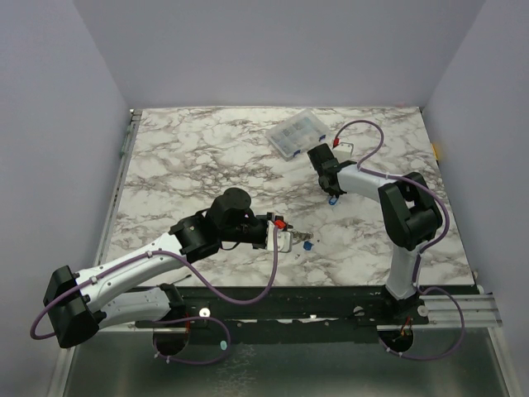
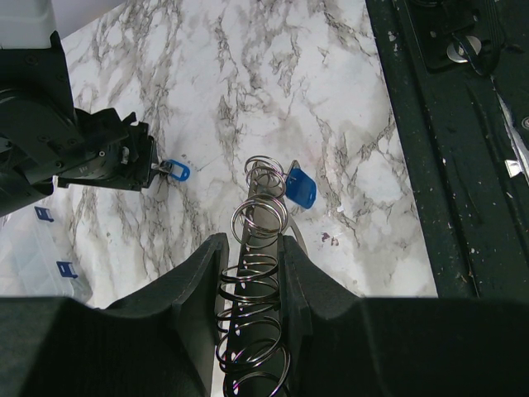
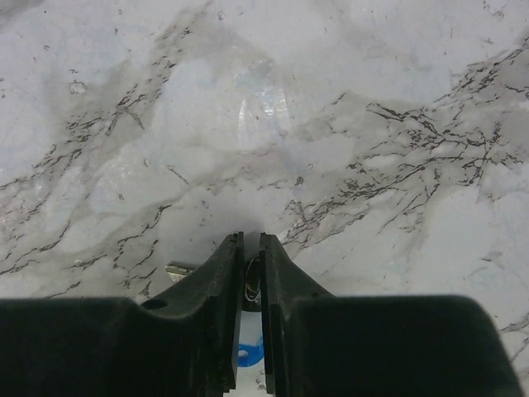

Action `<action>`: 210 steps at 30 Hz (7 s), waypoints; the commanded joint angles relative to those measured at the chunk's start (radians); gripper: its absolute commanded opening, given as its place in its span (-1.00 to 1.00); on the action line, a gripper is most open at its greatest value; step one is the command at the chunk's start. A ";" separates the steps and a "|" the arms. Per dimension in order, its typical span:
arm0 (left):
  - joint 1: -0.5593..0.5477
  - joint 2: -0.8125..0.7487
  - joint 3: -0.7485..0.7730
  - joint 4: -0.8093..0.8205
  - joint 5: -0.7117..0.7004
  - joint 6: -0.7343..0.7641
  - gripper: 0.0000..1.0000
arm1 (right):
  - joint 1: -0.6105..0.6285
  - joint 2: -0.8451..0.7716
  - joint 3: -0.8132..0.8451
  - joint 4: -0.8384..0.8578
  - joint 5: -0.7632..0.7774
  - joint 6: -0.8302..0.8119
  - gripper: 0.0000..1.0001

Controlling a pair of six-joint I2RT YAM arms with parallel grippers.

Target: Put the keys on the keyring

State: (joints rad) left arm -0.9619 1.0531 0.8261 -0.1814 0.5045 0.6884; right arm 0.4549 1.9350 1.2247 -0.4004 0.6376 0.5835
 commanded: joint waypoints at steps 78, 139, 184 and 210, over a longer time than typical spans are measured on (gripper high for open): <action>0.051 -0.184 -0.167 0.729 0.339 -0.433 -1.00 | -0.009 -1.229 -0.106 -0.126 -1.529 -0.605 -0.99; 0.053 0.124 -0.021 0.974 0.501 -1.092 -1.00 | 0.146 -1.124 -0.076 -0.239 -1.647 -0.749 -0.99; 0.072 0.169 0.021 0.974 0.520 -1.187 -1.00 | 0.195 -1.113 -0.088 -0.272 -1.567 -0.786 -0.99; 0.072 0.146 0.012 0.976 0.529 -1.142 -1.00 | 0.212 -1.095 -0.087 -0.262 -1.569 -0.805 -0.99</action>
State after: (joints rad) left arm -0.8959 1.2221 0.8078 0.7609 1.0298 -0.4702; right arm 0.6556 0.8253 1.1431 -0.6586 -0.9321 -0.2127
